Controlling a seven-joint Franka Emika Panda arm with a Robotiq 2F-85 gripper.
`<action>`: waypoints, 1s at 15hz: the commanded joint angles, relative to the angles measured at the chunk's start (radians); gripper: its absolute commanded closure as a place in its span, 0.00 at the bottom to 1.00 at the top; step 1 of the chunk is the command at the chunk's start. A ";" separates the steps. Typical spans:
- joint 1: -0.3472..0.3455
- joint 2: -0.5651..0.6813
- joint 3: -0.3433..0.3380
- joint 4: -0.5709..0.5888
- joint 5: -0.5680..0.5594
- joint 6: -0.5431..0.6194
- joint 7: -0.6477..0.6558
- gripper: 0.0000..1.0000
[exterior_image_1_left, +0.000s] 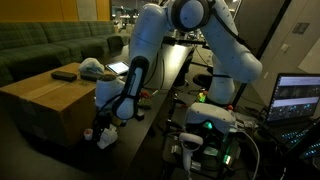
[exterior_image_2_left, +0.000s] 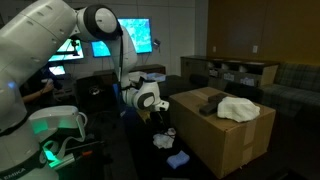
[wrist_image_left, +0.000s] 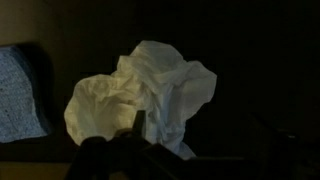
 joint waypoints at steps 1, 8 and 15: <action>-0.005 0.062 0.008 0.056 0.028 0.009 -0.017 0.00; -0.016 0.142 0.004 0.104 0.031 0.007 -0.020 0.00; -0.012 0.186 -0.012 0.123 0.032 -0.002 -0.013 0.00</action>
